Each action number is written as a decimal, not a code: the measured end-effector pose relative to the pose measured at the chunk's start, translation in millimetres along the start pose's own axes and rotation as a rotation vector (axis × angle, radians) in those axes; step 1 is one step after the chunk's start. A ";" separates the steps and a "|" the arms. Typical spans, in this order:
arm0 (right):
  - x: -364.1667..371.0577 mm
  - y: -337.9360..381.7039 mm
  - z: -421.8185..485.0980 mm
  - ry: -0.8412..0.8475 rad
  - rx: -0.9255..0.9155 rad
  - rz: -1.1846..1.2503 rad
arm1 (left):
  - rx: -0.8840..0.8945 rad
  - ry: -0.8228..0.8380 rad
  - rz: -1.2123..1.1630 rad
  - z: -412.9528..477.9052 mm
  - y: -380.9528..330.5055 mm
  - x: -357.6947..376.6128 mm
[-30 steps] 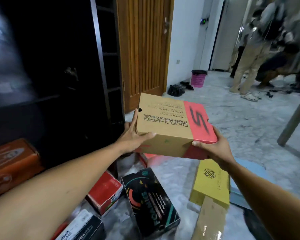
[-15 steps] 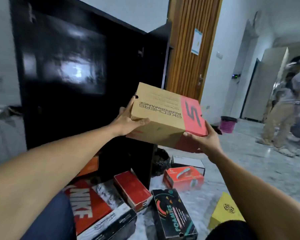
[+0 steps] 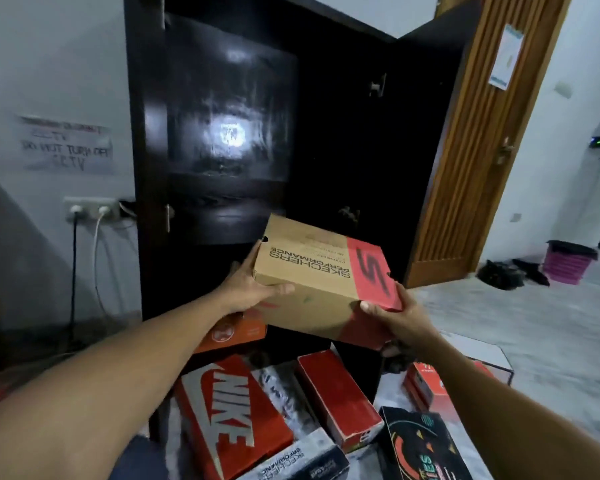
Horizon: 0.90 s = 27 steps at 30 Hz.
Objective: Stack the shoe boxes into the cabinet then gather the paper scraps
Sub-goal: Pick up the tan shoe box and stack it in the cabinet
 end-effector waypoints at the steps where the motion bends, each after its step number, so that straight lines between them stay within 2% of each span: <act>1: 10.7 -10.8 14.2 0.030 0.030 0.017 | -0.037 0.015 -0.028 8.4 14.6 4.1; 8: 100.4 -94.4 123.0 0.256 0.165 0.104 | -0.201 -0.099 -0.245 51.1 150.2 35.5; 15: 209.1 -149.4 213.1 0.259 0.119 0.245 | -0.260 -0.315 -0.138 90.4 255.6 25.9; 19: 251.6 -164.1 243.0 0.308 0.055 0.181 | -0.342 -0.403 -0.069 92.1 300.6 17.9; 23: 291.8 -166.5 251.8 0.212 0.014 0.075 | -0.483 -0.542 -0.019 100.6 316.1 9.2; 27: 318.4 -161.5 254.5 0.014 0.041 0.043 | -0.666 -0.628 0.158 110.2 314.6 22.4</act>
Point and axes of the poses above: each hand's wrist, its own z-axis towards the middle knuckle, its own x-axis out of the palm, y = z × x, the point moved 1 cm from there along z, towards the middle knuckle, and after that the axes turned 5 degrees about -z, right-handed, at the moved point
